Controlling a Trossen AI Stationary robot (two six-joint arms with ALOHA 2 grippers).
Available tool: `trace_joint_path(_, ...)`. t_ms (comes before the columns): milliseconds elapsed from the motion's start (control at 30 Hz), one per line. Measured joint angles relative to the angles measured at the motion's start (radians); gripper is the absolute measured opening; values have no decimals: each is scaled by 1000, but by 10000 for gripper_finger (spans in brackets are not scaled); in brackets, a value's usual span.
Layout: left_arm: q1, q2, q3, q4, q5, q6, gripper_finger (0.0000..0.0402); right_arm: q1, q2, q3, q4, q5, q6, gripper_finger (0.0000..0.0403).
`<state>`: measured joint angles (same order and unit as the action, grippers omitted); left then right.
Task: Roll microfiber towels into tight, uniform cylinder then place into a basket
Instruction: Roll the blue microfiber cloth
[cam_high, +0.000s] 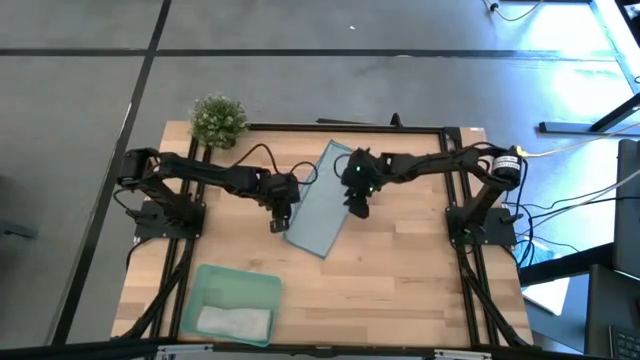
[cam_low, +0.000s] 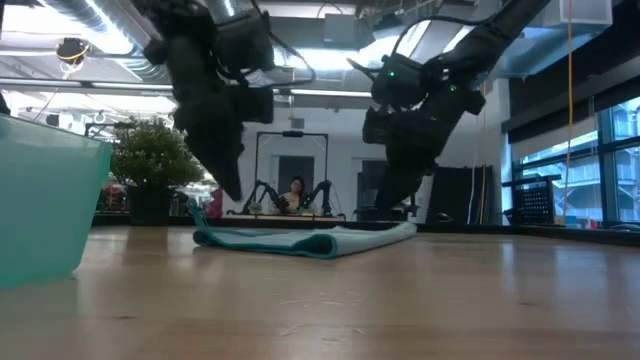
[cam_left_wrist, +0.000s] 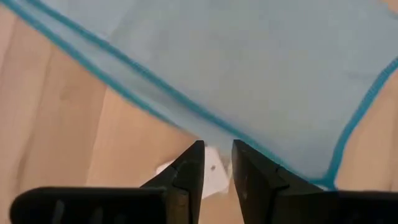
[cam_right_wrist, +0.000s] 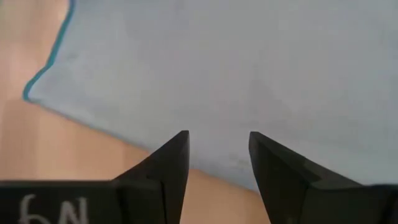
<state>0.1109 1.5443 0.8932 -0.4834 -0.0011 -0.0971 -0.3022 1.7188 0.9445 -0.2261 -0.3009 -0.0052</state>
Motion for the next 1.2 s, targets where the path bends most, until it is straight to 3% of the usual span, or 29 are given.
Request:
trace_joint_path(300,-22,115,-31,138,32,-43,77,41,44,-53,87,82,25,168)
trace_joint_path(833,-105,205,-29,299,99,-106,77,-65,119,-42,214,111,-88,168)
trace_joint_path(1000,-105,163,-30,273,81,-74,73,-54,45,-14,151,40,-170,168)
trace_joint_path(1200,-96,52,-28,211,9,-76,75,47,-111,-5,8,10,-237,168)
